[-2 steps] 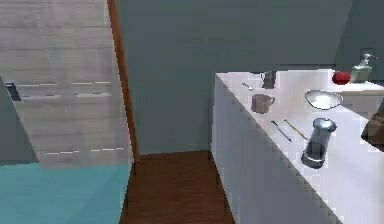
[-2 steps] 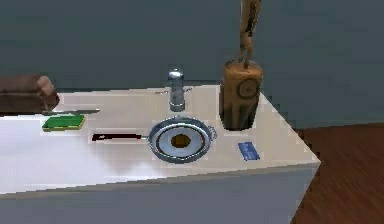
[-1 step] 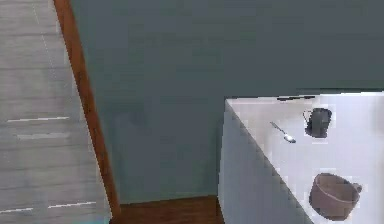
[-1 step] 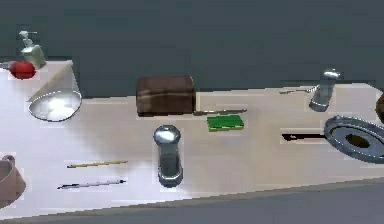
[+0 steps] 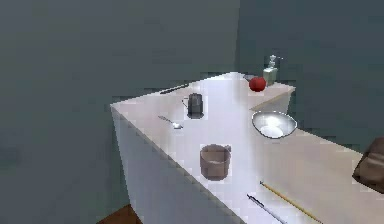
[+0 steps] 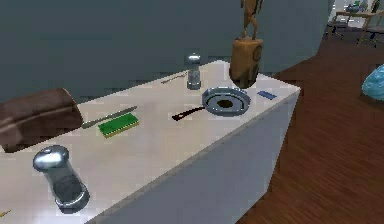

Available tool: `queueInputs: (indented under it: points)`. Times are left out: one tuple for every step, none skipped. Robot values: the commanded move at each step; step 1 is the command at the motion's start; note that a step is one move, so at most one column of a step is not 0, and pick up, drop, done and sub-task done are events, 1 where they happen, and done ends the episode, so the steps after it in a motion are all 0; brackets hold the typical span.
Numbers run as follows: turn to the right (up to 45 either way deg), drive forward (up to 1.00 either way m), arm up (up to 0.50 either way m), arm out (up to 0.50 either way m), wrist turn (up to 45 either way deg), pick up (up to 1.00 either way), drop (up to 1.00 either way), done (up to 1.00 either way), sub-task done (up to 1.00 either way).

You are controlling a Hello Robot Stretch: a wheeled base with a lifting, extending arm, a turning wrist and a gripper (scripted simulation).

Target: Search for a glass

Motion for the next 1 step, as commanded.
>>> queueInputs:
  points:
    - [0.0, 0.00, 0.00, 0.00, 0.0, 0.00, 0.00, 1.00, 0.00]
